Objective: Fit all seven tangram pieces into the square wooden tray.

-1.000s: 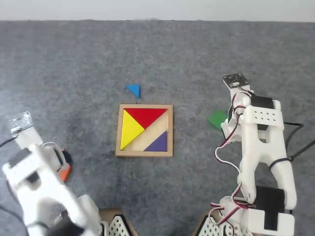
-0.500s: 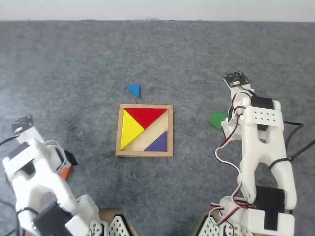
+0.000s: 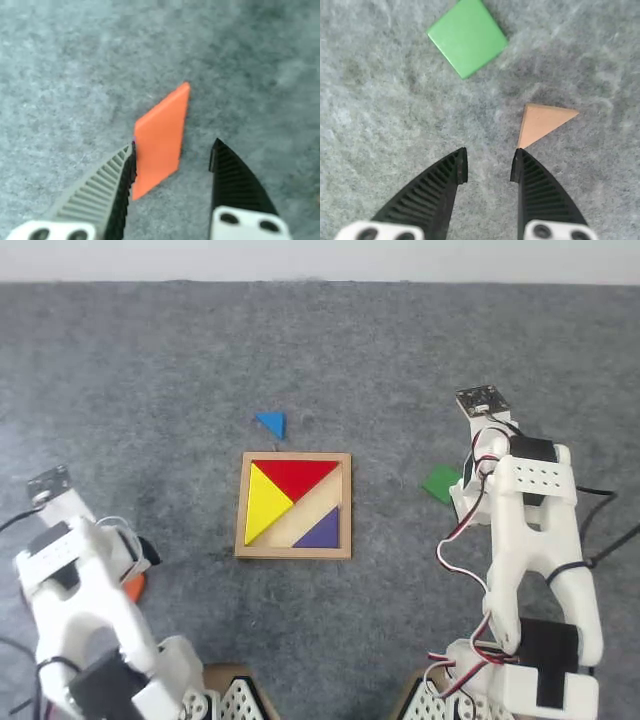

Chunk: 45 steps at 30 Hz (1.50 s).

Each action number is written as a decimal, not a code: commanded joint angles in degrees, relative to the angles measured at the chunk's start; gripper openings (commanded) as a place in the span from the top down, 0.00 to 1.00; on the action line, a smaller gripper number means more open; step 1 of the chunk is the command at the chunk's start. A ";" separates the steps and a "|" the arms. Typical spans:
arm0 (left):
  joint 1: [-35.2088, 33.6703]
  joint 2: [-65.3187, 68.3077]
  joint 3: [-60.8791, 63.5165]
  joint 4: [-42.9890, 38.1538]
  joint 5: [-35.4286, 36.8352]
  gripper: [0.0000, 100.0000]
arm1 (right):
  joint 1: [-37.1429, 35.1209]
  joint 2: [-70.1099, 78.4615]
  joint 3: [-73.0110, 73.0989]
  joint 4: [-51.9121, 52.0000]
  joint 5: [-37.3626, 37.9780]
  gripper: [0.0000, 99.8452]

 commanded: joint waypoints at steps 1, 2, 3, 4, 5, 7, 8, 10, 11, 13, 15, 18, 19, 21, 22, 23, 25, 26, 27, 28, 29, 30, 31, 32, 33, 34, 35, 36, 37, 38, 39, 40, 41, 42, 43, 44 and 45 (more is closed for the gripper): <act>2.20 2.02 -1.54 -1.32 0.53 0.79 | 0.66 -3.47 -0.44 -0.75 -0.62 0.86; 2.11 3.16 -2.33 -1.05 0.53 0.80 | 0.66 -3.56 -0.44 -0.75 -0.79 0.86; 2.11 4.57 -3.30 -0.44 0.53 0.80 | 0.66 -3.56 -0.44 -0.75 -1.49 0.86; 2.11 6.07 -4.35 0.00 0.53 0.80 | 0.66 -3.56 -0.44 -0.75 -1.93 0.86; 2.11 7.56 -5.41 0.26 0.53 0.80 | 0.57 -3.56 -0.44 -0.75 -2.02 0.86; 2.02 10.20 -7.25 1.23 0.53 0.80 | 0.57 -3.56 -0.44 -0.75 -2.11 0.86; 2.02 11.16 -7.96 1.58 0.44 0.82 | 0.57 -3.56 -0.44 -0.75 -2.11 0.86; 1.93 11.78 -8.31 2.02 0.00 0.83 | 0.57 -3.56 -0.44 -0.75 -2.11 0.86; 1.49 11.08 -8.04 2.20 0.00 0.83 | 0.57 -3.56 -0.44 -0.75 -2.11 0.86; 0.00 8.79 -6.99 1.23 -0.09 0.83 | 0.57 -3.56 -0.44 -0.75 -2.11 0.86; -1.05 5.63 -5.05 -0.53 -0.44 0.83 | 0.57 -3.56 -0.53 -0.75 -2.11 0.86; -0.88 0.79 -1.71 -1.41 -2.37 0.83 | 0.57 -3.56 -0.62 -0.84 -2.11 0.86; -0.88 -0.62 -1.01 -1.41 -2.90 0.84 | 0.57 -3.56 -0.62 -0.84 -2.11 0.86; -0.88 -2.73 0.04 -1.41 -3.25 0.89 | 0.57 -3.56 -0.62 -0.84 -2.11 0.86; -0.88 -3.69 0.40 -1.41 -3.34 0.92 | 0.57 -3.56 -0.62 -0.84 -2.11 0.86; -0.88 -4.40 0.48 -1.23 -3.52 0.94 | 0.57 -3.56 -0.62 -0.84 -2.11 0.86; -0.88 -5.19 0.48 -1.05 -4.13 0.96 | 0.57 -3.56 -0.53 -0.84 -2.20 0.86; -0.88 -5.19 0.48 -1.05 -4.13 0.97 | 0.57 -3.56 -0.53 -0.84 -2.20 0.86; -0.88 -5.19 0.48 -1.05 -4.13 0.97 | 0.57 -3.56 -0.53 -0.84 -2.20 0.86; -0.79 -5.19 0.48 -1.05 -4.40 0.97 | 0.57 -3.56 -0.53 -0.84 -2.20 0.86; -0.44 -5.19 0.48 -1.05 -4.66 0.97 | 0.57 -3.56 -0.53 -0.84 -2.20 0.86; 0.44 -5.19 0.48 -1.05 -4.84 0.97 | 0.57 -3.56 -0.53 -0.84 -2.20 0.86; 1.41 -5.19 0.48 -0.97 -4.84 0.98 | 0.57 -3.56 -0.53 -0.84 -2.20 0.86; 2.55 -5.19 0.48 -0.97 -4.84 0.99 | 0.57 -3.56 -0.53 -0.84 -2.20 0.86; 3.69 -5.19 0.48 -0.97 -4.75 0.99 | 0.57 -3.56 -0.53 -0.84 -2.20 0.86; 4.75 -5.19 0.48 -0.97 -4.57 0.99 | 0.57 -3.56 -0.53 -0.84 -2.20 0.86; 5.80 -5.19 0.40 -0.97 -4.48 0.99 | 0.57 -3.56 -0.53 -0.84 -2.20 0.86; 6.59 -5.27 0.22 -0.88 -4.40 0.99 | 0.57 -3.47 -0.53 -0.84 -2.20 0.86; 7.21 -5.63 0.13 -0.62 -4.40 0.99 | 0.57 -3.38 -0.53 -0.84 -2.20 0.86; 7.82 -5.71 -0.40 0.35 -4.40 0.99 | 0.57 -3.38 -0.53 -0.84 -2.20 0.86; 8.35 -5.71 -1.36 1.41 -4.31 0.99 | 0.57 -3.30 -0.53 -0.84 -2.29 0.86; 8.88 -5.71 -2.51 2.64 -3.78 0.99 | 0.57 -3.12 -0.53 -0.84 -2.29 0.86; 9.49 -5.71 -3.91 3.78 -2.73 0.99 | 0.57 -3.03 -0.53 -0.84 -2.46 0.86; 10.37 -5.71 -5.67 5.27 -2.11 0.99 | 0.57 -2.95 -0.53 -0.84 -3.25 0.86; 11.60 -5.71 -7.52 6.77 -1.49 0.99 | 0.57 -2.95 -0.53 -0.84 -4.04 0.86; 13.36 -5.71 -9.63 8.35 -1.14 0.99 | 0.57 -2.95 -0.53 -0.84 -4.48 0.86; 16.09 -5.71 -11.82 9.93 -0.79 0.99 | 0.57 -2.95 -0.44 -0.84 -4.92 0.86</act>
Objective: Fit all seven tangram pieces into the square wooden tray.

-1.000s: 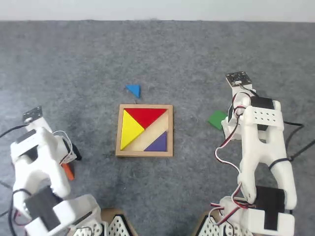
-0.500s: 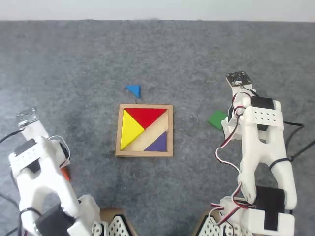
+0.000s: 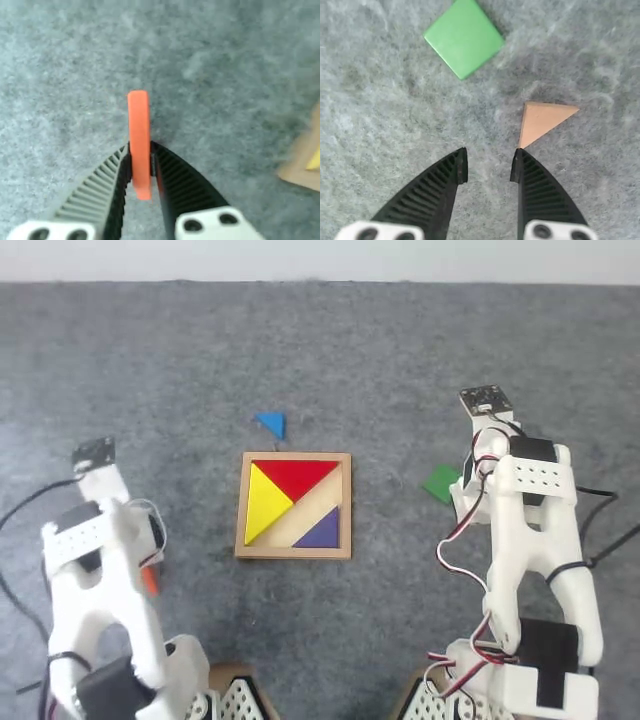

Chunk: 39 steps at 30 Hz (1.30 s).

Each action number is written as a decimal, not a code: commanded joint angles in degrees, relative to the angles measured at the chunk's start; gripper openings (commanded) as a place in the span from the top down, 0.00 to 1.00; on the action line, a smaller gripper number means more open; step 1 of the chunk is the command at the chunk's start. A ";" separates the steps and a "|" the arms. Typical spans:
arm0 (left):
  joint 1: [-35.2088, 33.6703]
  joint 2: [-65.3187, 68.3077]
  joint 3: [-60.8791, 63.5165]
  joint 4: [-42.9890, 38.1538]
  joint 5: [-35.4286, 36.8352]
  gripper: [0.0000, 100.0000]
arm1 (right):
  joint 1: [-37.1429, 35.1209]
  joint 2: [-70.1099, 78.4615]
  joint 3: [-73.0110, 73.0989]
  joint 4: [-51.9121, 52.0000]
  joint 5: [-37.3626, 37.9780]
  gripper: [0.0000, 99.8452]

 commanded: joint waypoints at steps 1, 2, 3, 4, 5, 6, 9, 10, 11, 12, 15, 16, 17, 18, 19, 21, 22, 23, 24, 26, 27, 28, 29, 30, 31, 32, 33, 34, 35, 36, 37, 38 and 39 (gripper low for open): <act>7.91 -2.37 -8.84 5.45 2.64 0.99 | 0.57 -2.95 -0.44 -1.01 -1.67 0.86; 10.90 -2.37 -10.59 6.24 4.31 0.99 | 0.57 -2.95 -0.18 -1.63 -1.76 0.86; 14.07 -1.85 -12.26 6.42 6.07 0.99 | 0.57 -2.95 0.62 -2.42 -1.76 0.86; 17.32 -1.58 -13.32 5.80 8.00 0.99 | 0.57 -2.95 1.49 -3.74 -1.76 0.86; 20.66 -1.14 -14.20 5.10 9.76 0.99 | 0.57 -2.95 2.46 -5.05 -2.37 0.86; 24.18 -0.26 -14.90 4.13 11.25 0.99 | 0.57 -2.95 3.52 -6.37 -3.52 0.86; 34.55 5.63 -18.77 1.76 15.12 0.99 | 0.57 -3.38 6.33 -9.19 -5.10 0.86; 37.36 8.79 -20.97 0.79 16.62 0.99 | 0.57 -3.47 7.12 -10.15 -5.27 0.86; 39.82 12.40 -23.43 -0.18 18.29 0.99 | 0.57 -3.56 7.74 -11.03 -5.36 0.86; 41.85 16.53 -26.07 -0.88 20.04 0.99 | 0.57 -3.38 8.35 -12.26 -5.36 0.86; 45.10 28.75 -34.77 -2.64 24.53 0.99 | 0.57 -3.03 10.64 -15.60 -6.15 0.86; 45.27 32.18 -37.58 -2.73 25.58 0.99 | 0.57 -3.47 11.34 -16.40 -6.86 0.86; 45.10 34.90 -40.13 -2.90 26.46 0.99 | 0.57 -3.56 11.69 -16.75 -7.12 0.86; 45.01 37.10 -41.98 -3.16 27.25 0.99 | 0.57 -3.56 11.78 -16.84 -7.30 0.86; 44.48 38.59 -43.65 -3.16 27.60 0.99 | 0.57 -3.56 11.87 -16.84 -7.30 0.86; 43.87 40.00 -45.67 -2.90 27.87 0.99 | 0.57 -3.56 11.87 -16.92 -7.30 0.86; 43.87 40.35 -46.20 -2.90 27.78 0.99 | 0.57 -3.56 11.87 -16.92 -7.30 0.86; 43.96 40.53 -46.20 -2.99 27.78 0.99 | 0.57 -3.56 11.87 -16.92 -7.30 0.86; 44.13 40.88 -46.29 -3.08 27.78 0.99 | 0.57 -3.56 11.87 -16.92 -7.30 0.86; 44.40 41.05 -46.29 -3.16 27.78 0.99 | 0.57 -3.56 11.87 -16.92 -7.38 0.86; 44.40 41.05 -46.29 -3.16 27.78 0.99 | 0.57 -3.56 11.87 -16.92 -7.38 0.86; 44.40 41.05 -46.29 -3.16 27.78 0.98 | 0.57 -3.56 11.87 -16.92 -7.38 0.86; 44.40 41.05 -46.29 -2.90 27.78 0.97 | 0.57 -3.56 11.87 -16.92 -7.47 0.86; 44.40 41.05 -46.11 -2.64 27.78 0.94 | 0.57 -3.56 11.87 -16.92 -7.47 0.86; 44.48 41.05 -45.93 -1.93 27.78 0.93 | 0.57 -3.56 11.87 -16.92 -7.47 0.86; 44.66 41.05 -45.93 -1.14 27.78 0.91 | 0.57 -3.56 11.87 -16.92 -7.47 0.86; 45.10 41.05 -45.93 -0.62 27.78 0.91 | 0.57 -3.56 11.87 -16.92 -7.47 0.86; 45.45 41.05 -45.93 -0.26 27.78 0.91 | 0.57 -3.56 11.87 -16.92 -7.47 0.86; 45.89 41.05 -45.93 -0.18 27.78 0.91 | 0.57 -3.56 11.87 -16.92 -7.30 0.86; 46.42 41.05 -45.93 -0.09 28.04 0.91 | 0.57 -3.47 11.87 -16.92 -7.21 0.86; 46.95 41.05 -45.93 -0.18 28.04 0.91 | 0.57 -3.38 11.87 -16.92 -7.21 0.86; 47.30 41.05 -45.93 -0.18 28.04 0.91 | 0.57 -3.38 11.96 -16.92 -7.21 0.86; 47.30 41.05 -45.93 -0.18 28.04 0.91 | 0.57 -3.38 11.96 -16.92 -7.21 0.86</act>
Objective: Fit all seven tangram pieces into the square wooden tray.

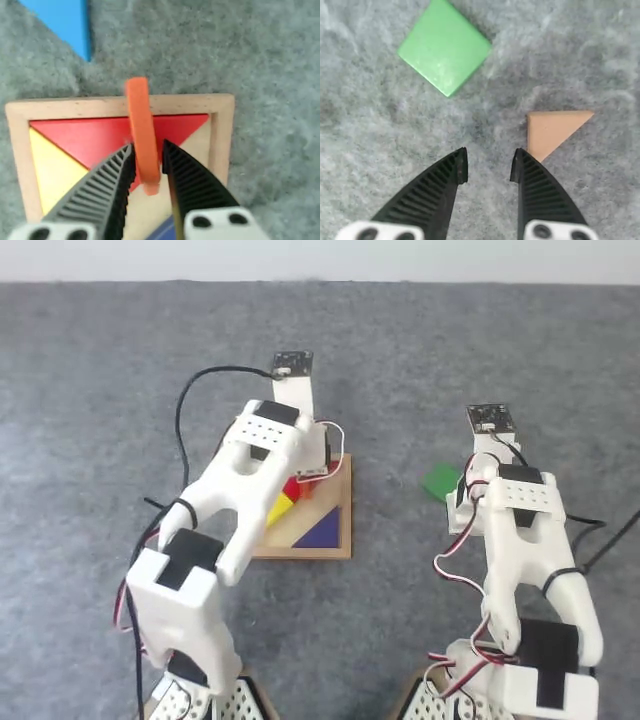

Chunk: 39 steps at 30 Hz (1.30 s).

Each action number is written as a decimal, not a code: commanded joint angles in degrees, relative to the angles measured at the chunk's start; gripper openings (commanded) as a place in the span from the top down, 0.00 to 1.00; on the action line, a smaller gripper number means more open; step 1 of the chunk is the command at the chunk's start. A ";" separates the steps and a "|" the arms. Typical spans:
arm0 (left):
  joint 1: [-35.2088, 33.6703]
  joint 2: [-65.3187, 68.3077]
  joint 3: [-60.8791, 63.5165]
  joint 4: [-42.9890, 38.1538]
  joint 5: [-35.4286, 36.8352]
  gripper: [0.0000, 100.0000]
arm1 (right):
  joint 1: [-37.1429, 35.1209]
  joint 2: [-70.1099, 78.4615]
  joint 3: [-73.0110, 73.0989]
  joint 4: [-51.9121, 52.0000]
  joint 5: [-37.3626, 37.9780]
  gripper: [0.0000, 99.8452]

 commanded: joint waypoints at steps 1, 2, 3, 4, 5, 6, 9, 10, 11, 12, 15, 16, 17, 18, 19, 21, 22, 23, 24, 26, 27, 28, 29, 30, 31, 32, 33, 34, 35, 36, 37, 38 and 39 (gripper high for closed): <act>1.14 -0.70 -1.63 0.53 0.53 0.91 | 0.57 -3.38 -0.44 -0.75 -0.18 0.86; 1.05 -0.70 -1.63 0.62 0.53 0.91 | 0.57 -3.38 -0.44 -0.75 -0.18 0.86; 0.88 -0.70 -1.71 0.70 0.53 0.90 | 0.57 -3.30 -0.44 -0.75 -0.18 0.86; 0.79 -0.70 -1.71 0.79 0.53 0.90 | 0.57 -3.21 -0.44 -0.75 -0.18 0.86; 0.79 -0.79 -1.63 0.97 0.53 0.87 | 0.57 -3.12 -0.44 -0.75 -0.18 0.86; 0.79 -0.79 -1.80 1.58 0.53 0.84 | 0.57 -3.12 -0.44 -0.75 -0.18 0.86; 0.79 -0.97 -1.80 2.46 0.53 0.75 | 0.57 -3.12 -0.44 -0.75 -0.18 0.86; 0.79 -1.14 -1.63 2.55 0.53 0.73 | 0.57 -3.12 -0.44 -0.75 -0.18 0.86; 0.79 -1.23 -1.71 2.99 0.62 0.72 | 0.57 -3.12 -0.44 -0.75 -0.18 0.86; 0.79 -1.23 -1.89 3.78 0.62 0.72 | 0.57 -3.12 -0.44 -0.75 -0.18 0.86; 0.88 -1.32 -2.86 5.80 0.62 0.72 | 0.57 -3.12 -0.44 -0.75 -0.18 0.86; 0.88 -1.32 -3.65 7.12 0.62 0.72 | 0.57 -3.12 -0.44 -0.75 -0.18 0.86; 0.88 -1.32 -4.53 8.62 0.62 0.72 | 0.57 -3.12 -0.44 -0.75 -0.18 0.86; 0.88 -1.32 -5.93 10.55 0.62 0.72 | 0.57 -3.12 -0.44 -0.75 -0.18 0.86; 0.88 -1.32 -7.43 12.75 0.62 0.72 | 0.57 -3.21 -0.44 -0.66 -0.18 0.86; 0.79 -1.32 -9.89 16.79 0.35 0.72 | 0.57 -3.21 -0.44 -0.66 -0.18 0.86; 0.79 -1.32 -10.86 18.73 0.26 0.72 | 0.57 -3.21 -0.44 -0.66 -0.18 0.86; 0.79 -1.32 -11.65 20.75 0.18 0.72 | 0.57 -3.21 -0.44 -0.48 -0.18 0.86; 0.79 -1.41 -12.44 22.42 -0.18 0.72 | 0.57 -3.21 -0.44 -0.48 -0.18 0.86; 0.79 -1.41 -13.41 23.91 -2.02 0.72 | 0.57 -3.21 -0.44 -0.57 -0.18 0.86; 0.79 -1.41 -13.58 24.09 -2.64 0.72 | 0.57 -3.21 -0.44 -0.66 -0.09 0.86; 0.79 -1.58 -13.58 24.26 -2.81 0.72 | 0.57 -3.21 -0.44 -0.66 -0.09 0.86; 0.79 -2.11 -13.49 24.26 -2.81 0.72 | 0.57 -3.12 -0.44 -0.66 -0.09 0.86; 0.79 -2.99 -13.14 24.26 -2.73 0.72 | 0.57 -3.03 -0.44 -0.75 0.26 0.86; 0.79 -4.22 -12.44 24.18 -2.73 0.72 | 0.57 -3.03 -0.44 -0.75 0.97 0.86; 0.79 -5.80 -11.38 23.91 -2.73 0.72 | 0.57 -2.95 -0.44 -0.75 1.14 0.86; 0.79 -7.47 -9.80 22.77 -2.73 0.72 | 0.57 -2.95 -0.44 -0.75 1.23 0.86; 0.97 -9.05 -7.78 20.92 -2.73 0.72 | 0.57 -2.95 -0.44 -0.75 1.23 0.86; 1.23 -10.37 -5.41 18.46 -2.73 0.72 | 0.57 -2.95 -0.44 -0.75 1.32 0.86; 1.41 -11.52 -3.03 15.47 -2.64 0.72 | 0.57 -2.95 -0.44 -0.75 1.32 0.86; 1.85 -12.13 -0.48 12.48 -2.20 0.72 | 0.57 -2.95 -0.44 -0.75 1.32 0.86; 2.46 -12.48 1.45 10.02 -1.05 0.72 | 0.57 -2.95 -0.44 -0.75 1.32 0.86; 2.81 -12.40 2.77 8.35 0.35 0.72 | 0.57 -2.95 -0.44 -0.75 1.32 0.86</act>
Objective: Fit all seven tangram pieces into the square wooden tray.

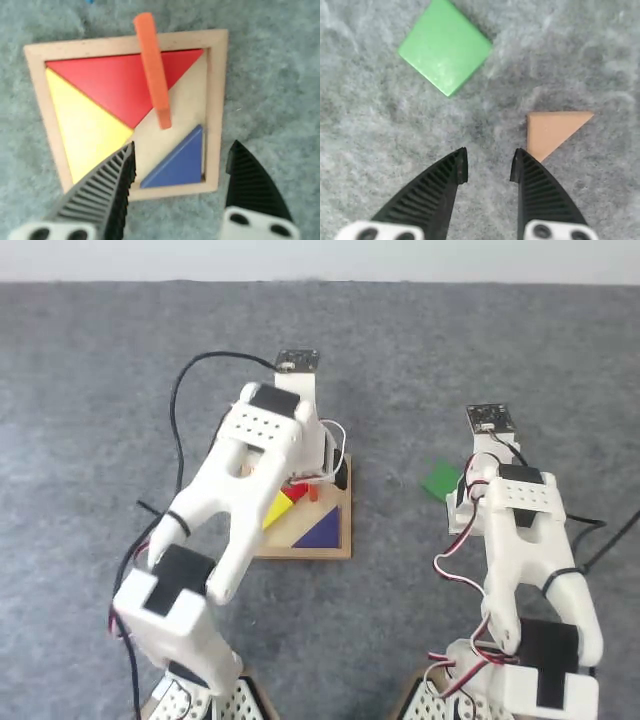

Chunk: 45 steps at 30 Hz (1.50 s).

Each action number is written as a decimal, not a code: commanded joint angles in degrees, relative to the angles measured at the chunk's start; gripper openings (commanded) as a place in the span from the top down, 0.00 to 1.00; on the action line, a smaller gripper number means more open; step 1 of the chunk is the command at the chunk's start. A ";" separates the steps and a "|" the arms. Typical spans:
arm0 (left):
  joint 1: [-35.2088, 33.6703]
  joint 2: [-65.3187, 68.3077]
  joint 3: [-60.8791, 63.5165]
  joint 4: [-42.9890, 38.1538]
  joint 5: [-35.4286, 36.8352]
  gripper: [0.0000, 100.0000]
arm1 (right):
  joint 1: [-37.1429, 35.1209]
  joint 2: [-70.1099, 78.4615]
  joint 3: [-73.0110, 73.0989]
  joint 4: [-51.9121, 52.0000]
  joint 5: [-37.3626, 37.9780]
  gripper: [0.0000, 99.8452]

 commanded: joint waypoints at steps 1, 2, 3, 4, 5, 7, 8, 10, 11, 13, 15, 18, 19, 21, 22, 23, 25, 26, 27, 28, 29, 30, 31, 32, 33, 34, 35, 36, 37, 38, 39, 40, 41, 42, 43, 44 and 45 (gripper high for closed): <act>1.49 -3.96 3.74 -7.12 4.04 0.72 | 0.57 -3.03 -0.44 -0.66 0.79 0.86; 1.58 -3.96 3.91 -8.09 5.63 0.72 | 0.57 -3.21 -0.44 -0.48 0.79 0.86; 1.67 -3.96 3.82 -9.05 6.68 0.72 | 0.57 -3.38 -0.35 -0.31 0.79 0.86; 1.67 -3.96 3.82 -10.11 6.86 0.72 | 0.57 -3.38 -0.35 -0.31 0.79 0.86; 1.67 -3.96 3.82 -10.81 6.86 0.72 | 0.57 -3.47 -0.35 -0.31 0.79 0.86; 2.81 -3.96 3.82 -11.60 6.68 0.72 | 0.57 -3.47 -0.35 -0.31 0.79 0.86; 3.34 -4.04 3.74 -11.69 6.59 0.72 | 0.57 -3.47 -0.35 -0.31 0.79 0.86; 3.87 -3.96 3.74 -13.27 6.15 0.72 | 0.57 -3.47 -0.35 -0.48 0.79 0.86; 3.87 -3.87 3.91 -14.33 5.10 0.72 | 0.57 -3.47 -0.35 -0.48 0.88 0.86; 4.13 -3.60 4.09 -16.18 2.11 0.72 | 0.57 -3.47 -0.35 -0.48 0.88 0.86; 4.22 -2.46 3.82 -16.44 0.79 0.72 | 0.57 -3.47 -0.35 -0.48 0.88 0.86; 4.31 -1.67 3.38 -16.09 0.09 0.72 | 0.57 -3.47 -0.35 -0.57 0.88 0.86; 4.57 -2.37 3.03 -14.77 -0.35 0.72 | 0.57 -3.47 -0.35 -0.57 0.88 0.86; 5.27 -5.98 1.80 -10.20 -1.85 0.74 | 0.57 -3.47 -0.35 -0.57 0.88 0.86; 6.07 -8.79 1.63 -7.91 -2.90 0.75 | 0.57 -3.47 -0.35 -0.66 0.88 0.86; 6.33 -12.22 1.71 -5.89 -3.34 0.76 | 0.57 -3.47 -0.35 -0.75 0.88 0.86; 4.04 -19.87 3.56 -3.87 -2.46 0.78 | 0.57 -3.47 -0.35 -0.75 0.88 0.86; 1.32 -23.56 5.23 -4.22 -0.97 0.80 | 0.57 -3.47 -0.35 -0.75 0.88 0.86; -2.20 -26.90 7.78 -5.63 1.76 0.81 | 0.57 -3.38 -0.35 -0.75 0.88 0.86; -6.24 -29.80 11.21 -7.65 5.01 0.84 | 0.66 -3.30 -0.35 -0.75 0.88 0.86; -10.02 -32.00 14.46 -9.85 7.56 0.87 | 0.66 -3.30 -0.35 -0.75 0.88 0.86; -13.27 -33.85 17.54 -12.04 8.35 0.91 | 0.66 -3.30 -0.35 -0.75 0.88 0.86; -15.82 -35.16 20.53 -14.33 7.38 0.94 | 0.66 -3.30 -0.35 -0.75 0.88 0.86; -16.97 -35.69 22.81 -16.35 6.42 0.96 | 0.66 -3.30 -0.35 -0.75 0.88 0.86; -17.32 -35.52 24.66 -18.11 5.80 0.97 | 0.66 -3.30 -0.35 -0.75 0.88 0.86; -17.14 -34.64 25.80 -19.34 5.71 0.99 | 0.66 -3.30 -0.35 -0.75 0.88 0.86; -16.26 -33.14 26.24 -20.13 5.71 0.99 | 0.66 -3.30 -0.35 -0.75 0.88 0.86; -14.95 -30.77 25.80 -20.57 5.71 0.99 | 0.66 -3.30 -0.35 -0.75 0.88 0.86; -13.89 -27.43 24.40 -20.75 5.71 0.99 | 0.66 -3.30 -0.35 -0.75 0.88 0.86; -12.92 -23.56 22.20 -20.40 5.80 0.99 | 0.66 -3.30 -0.35 -0.75 0.88 0.86; -12.40 -19.34 19.21 -19.60 5.80 0.99 | 0.66 -3.21 -0.35 -0.75 0.88 0.86; -12.13 -15.03 15.87 -18.55 5.89 0.99 | 0.66 -3.21 -0.35 -0.75 0.88 0.86; -11.96 -11.25 12.53 -17.05 5.89 0.99 | 0.66 -3.12 -0.35 -0.75 0.88 0.86; -11.78 -7.56 9.10 -15.65 5.89 0.99 | 0.66 -2.95 -0.35 -0.84 0.88 0.86; -11.69 -4.40 6.02 -14.51 5.89 0.99 | 0.57 -2.95 -0.35 -0.84 0.88 0.86; -11.34 -1.85 3.65 -13.71 5.89 0.99 | 0.57 -2.95 -0.44 -0.92 0.88 0.86; -10.73 0.18 1.89 -13.54 6.07 0.99 | 0.57 -2.95 -0.44 -1.01 0.88 0.86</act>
